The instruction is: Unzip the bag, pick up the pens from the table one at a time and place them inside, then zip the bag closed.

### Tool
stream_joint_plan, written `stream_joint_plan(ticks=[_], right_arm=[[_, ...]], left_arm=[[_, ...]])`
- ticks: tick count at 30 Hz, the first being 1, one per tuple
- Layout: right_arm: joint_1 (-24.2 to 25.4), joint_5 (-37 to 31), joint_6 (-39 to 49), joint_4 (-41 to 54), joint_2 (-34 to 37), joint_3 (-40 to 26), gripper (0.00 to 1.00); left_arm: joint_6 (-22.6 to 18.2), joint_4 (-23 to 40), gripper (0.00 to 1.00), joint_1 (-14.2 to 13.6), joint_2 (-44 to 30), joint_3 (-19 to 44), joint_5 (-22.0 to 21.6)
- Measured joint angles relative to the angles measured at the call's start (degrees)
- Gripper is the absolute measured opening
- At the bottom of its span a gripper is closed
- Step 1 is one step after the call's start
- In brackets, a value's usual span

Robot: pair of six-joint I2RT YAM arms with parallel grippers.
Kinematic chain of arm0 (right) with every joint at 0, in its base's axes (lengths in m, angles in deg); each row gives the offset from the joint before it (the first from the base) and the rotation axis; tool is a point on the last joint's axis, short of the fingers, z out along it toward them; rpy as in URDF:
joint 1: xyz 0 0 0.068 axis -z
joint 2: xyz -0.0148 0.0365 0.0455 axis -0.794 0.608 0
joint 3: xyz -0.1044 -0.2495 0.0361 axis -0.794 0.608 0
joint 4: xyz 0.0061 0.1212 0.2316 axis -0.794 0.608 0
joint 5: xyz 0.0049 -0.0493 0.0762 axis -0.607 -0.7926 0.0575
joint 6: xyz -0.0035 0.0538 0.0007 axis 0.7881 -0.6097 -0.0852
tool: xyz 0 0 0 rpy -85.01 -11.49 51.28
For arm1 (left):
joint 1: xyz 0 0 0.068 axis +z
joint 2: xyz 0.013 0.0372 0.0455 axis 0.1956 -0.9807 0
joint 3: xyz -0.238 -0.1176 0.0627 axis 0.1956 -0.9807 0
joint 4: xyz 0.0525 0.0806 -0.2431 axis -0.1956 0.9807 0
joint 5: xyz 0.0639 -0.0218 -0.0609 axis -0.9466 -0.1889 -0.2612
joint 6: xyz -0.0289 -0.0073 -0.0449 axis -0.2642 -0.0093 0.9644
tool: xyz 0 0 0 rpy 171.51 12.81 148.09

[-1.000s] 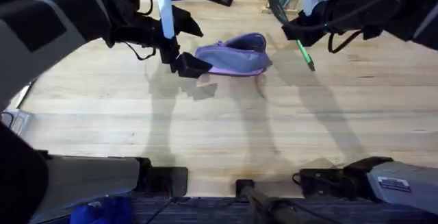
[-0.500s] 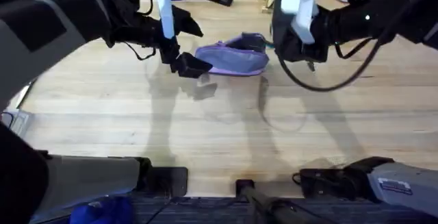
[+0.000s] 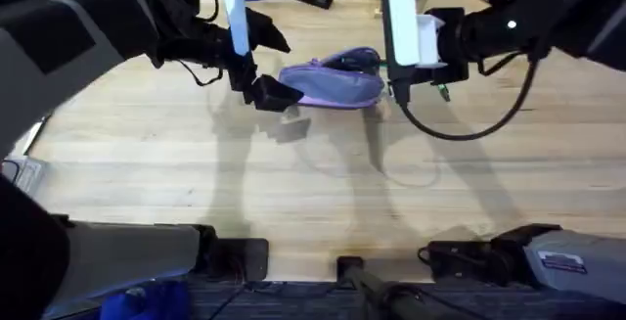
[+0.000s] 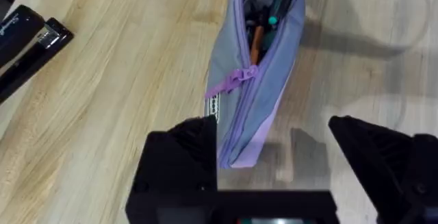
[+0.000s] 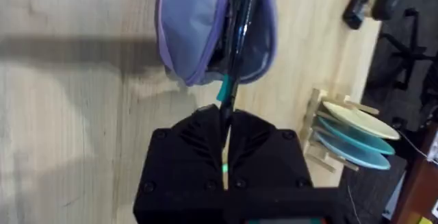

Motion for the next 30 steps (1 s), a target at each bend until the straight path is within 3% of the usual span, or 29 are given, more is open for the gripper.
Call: stream_joint_plan(ticks=[20,30], right_arm=[[-0.4,0.0,3.7,-5.5,8.5,0.0,0.031],[-5.3,0.1,4.1,-8.6,10.6,-0.1,0.032]], left_arm=[[0.0,0.0,0.993,0.0,0.0,0.0,0.0],[0.0,0.0,0.993,0.0,0.0,0.0,0.0]])
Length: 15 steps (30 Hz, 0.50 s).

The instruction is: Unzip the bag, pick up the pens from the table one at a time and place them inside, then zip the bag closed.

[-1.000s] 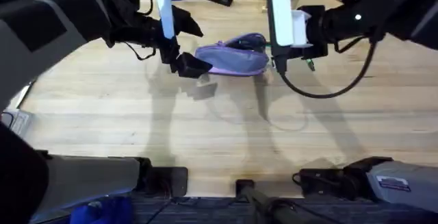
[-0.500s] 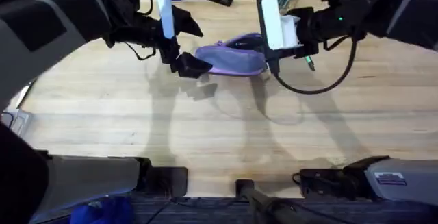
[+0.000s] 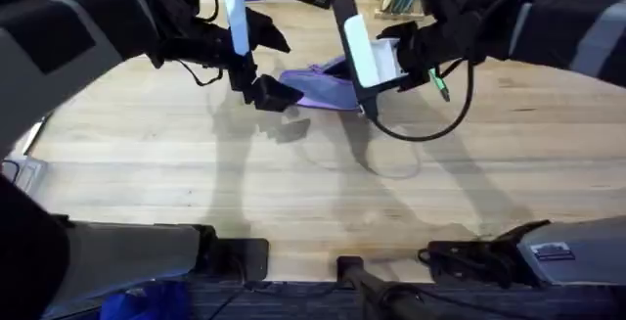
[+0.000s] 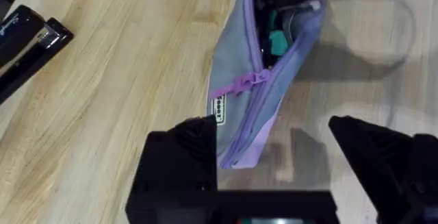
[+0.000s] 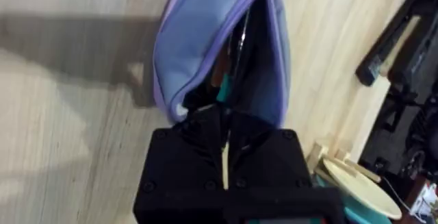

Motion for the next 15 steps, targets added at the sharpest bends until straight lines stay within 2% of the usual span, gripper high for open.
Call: stream_joint_plan(ticks=[15], right_arm=[[-1.6,0.6,-1.4,-3.5,1.8,0.0,0.032]], left_arm=[[0.0,0.0,0.993,0.0,0.0,0.0,0.0]])
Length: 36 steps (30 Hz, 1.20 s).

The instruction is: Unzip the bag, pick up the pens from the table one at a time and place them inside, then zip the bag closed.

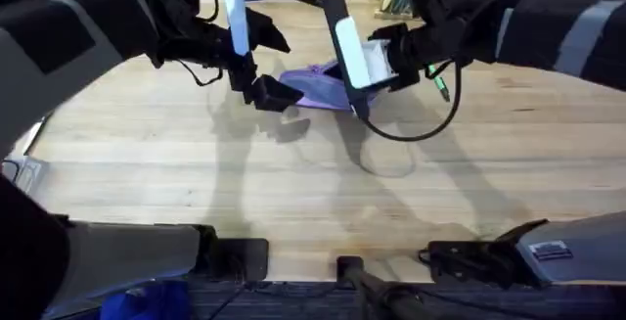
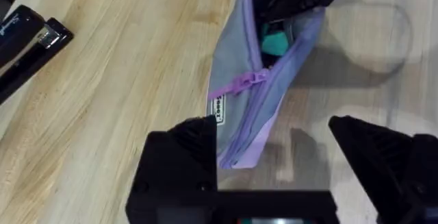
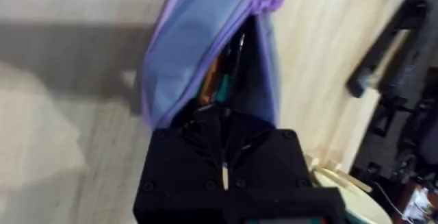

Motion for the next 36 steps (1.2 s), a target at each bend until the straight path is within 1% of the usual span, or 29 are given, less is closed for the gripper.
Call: stream_joint_plan(ticks=[5,20,33,34,36], right_arm=[[-0.3,0.7,-2.1,-2.4,0.0,0.0,0.032],[-0.6,1.0,-6.1,-1.6,0.0,0.0,0.032],[-0.7,1.1,-7.3,-1.2,0.0,0.0,0.047],[-0.7,1.1,-7.6,-1.2,0.0,0.0,0.096],[-0.7,1.2,-7.7,-1.1,0.0,0.0,0.373]], left_arm=[[0.0,0.0,0.993,0.0,0.0,0.0,0.0],[0.0,0.0,0.993,0.0,0.0,0.0,0.0],[0.0,0.0,0.994,0.0,0.0,0.0,0.0],[0.0,0.0,0.994,0.0,0.0,0.0,0.0],[0.0,0.0,0.994,0.0,0.0,0.0,0.0]])
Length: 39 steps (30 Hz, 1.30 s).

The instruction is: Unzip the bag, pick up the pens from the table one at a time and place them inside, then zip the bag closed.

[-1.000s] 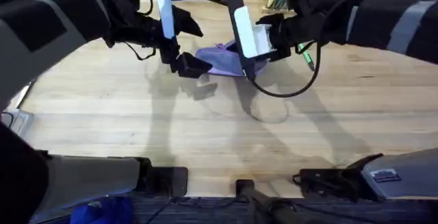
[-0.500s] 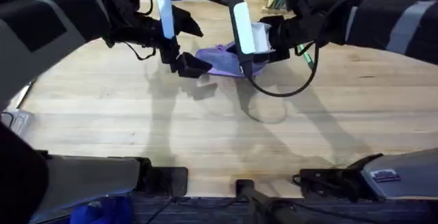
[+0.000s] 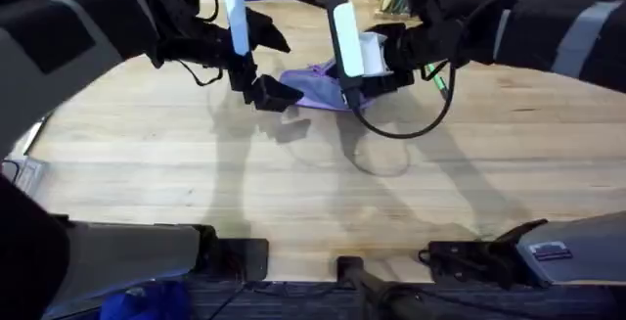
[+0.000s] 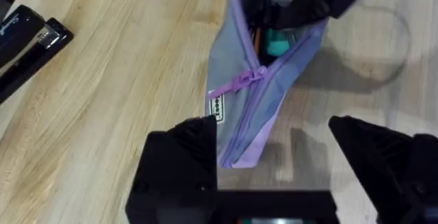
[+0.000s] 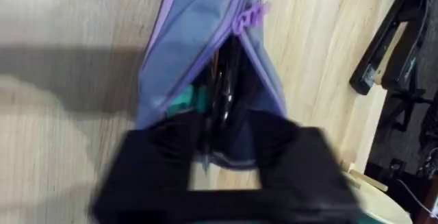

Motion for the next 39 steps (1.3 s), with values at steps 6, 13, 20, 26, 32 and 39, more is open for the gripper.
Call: stream_joint_plan(ticks=[6,13,20,26,32,39], right_arm=[[-0.1,0.0,0.1,0.1,0.0,0.0,0.989],[-0.1,0.0,0.1,0.0,0.0,0.0,0.995],[-0.1,-0.1,0.0,-0.1,0.0,0.0,0.995],[-0.1,-0.4,-2.7,-0.5,-0.3,0.0,0.996],[1.0,-0.4,-9.2,-1.7,-5.5,0.0,0.994],[5.3,-0.2,-17.7,-2.1,-13.0,0.0,0.996]], left_arm=[[0.0,0.0,0.993,0.0,0.0,0.0,0.0],[0.0,0.0,0.993,0.0,0.0,0.0,0.0],[0.0,0.0,0.993,0.0,0.0,0.0,0.0],[0.0,0.0,0.993,0.0,0.0,0.0,0.0],[0.0,0.0,0.993,0.0,0.0,0.0,0.0],[0.0,0.0,0.993,0.0,0.0,0.0,0.0]])
